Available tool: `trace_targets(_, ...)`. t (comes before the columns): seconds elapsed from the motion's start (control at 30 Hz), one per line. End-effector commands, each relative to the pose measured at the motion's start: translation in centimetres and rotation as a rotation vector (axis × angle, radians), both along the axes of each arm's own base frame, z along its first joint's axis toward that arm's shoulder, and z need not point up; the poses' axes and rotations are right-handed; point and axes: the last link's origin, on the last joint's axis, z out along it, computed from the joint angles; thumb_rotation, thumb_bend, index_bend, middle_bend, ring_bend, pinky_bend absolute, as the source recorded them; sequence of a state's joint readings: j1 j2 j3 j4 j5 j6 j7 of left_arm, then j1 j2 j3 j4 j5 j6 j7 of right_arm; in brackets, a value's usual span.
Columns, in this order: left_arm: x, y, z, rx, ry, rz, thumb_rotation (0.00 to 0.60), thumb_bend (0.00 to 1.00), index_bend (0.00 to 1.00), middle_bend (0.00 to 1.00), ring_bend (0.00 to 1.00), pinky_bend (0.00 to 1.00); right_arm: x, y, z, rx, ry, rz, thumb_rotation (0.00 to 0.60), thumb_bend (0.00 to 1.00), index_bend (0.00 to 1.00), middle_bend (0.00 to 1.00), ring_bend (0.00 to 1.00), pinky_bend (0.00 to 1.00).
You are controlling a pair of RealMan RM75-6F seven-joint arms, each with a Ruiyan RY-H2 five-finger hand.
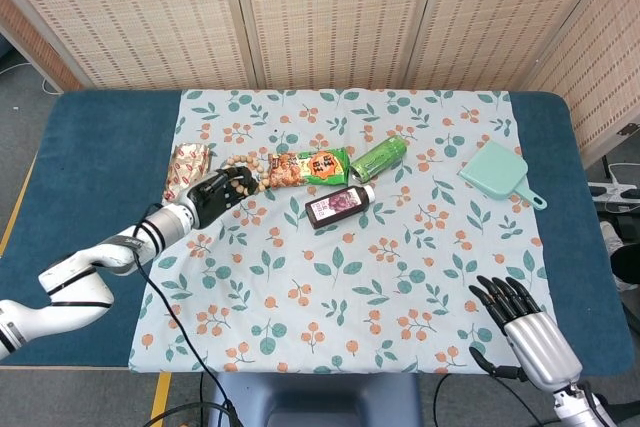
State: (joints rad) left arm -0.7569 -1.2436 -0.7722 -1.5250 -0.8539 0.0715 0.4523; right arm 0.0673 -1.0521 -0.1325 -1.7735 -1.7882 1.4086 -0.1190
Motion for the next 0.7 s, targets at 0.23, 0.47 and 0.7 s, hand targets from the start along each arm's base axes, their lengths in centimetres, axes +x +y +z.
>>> trace_targets(0.23,-3.2,-1.5,-1.2,0.111,0.340,-0.230,0.262,0.59,0.57,0.61,0.24,0.00,0.1,0.0,-0.2,0.008,0.001,0.000,0.273,0.30,0.00,0.00,0.00,0.00)
trace_targets(0.47,-3.7,-4.1,-4.8,0.156,0.401,-0.264,0.247,0.46,0.56,0.58,0.24,0.00,0.1,0.1,-0.1,0.006,-0.002,0.003,0.273,0.30,0.00,0.00,0.00,0.00)
trace_targets(0.7,-4.4,-4.1,-5.7,0.118,0.336,-0.225,0.205,0.44,0.57,0.57,0.24,0.00,0.1,0.1,0.1,0.002,-0.005,0.003,0.273,0.30,0.00,0.00,0.00,0.00)
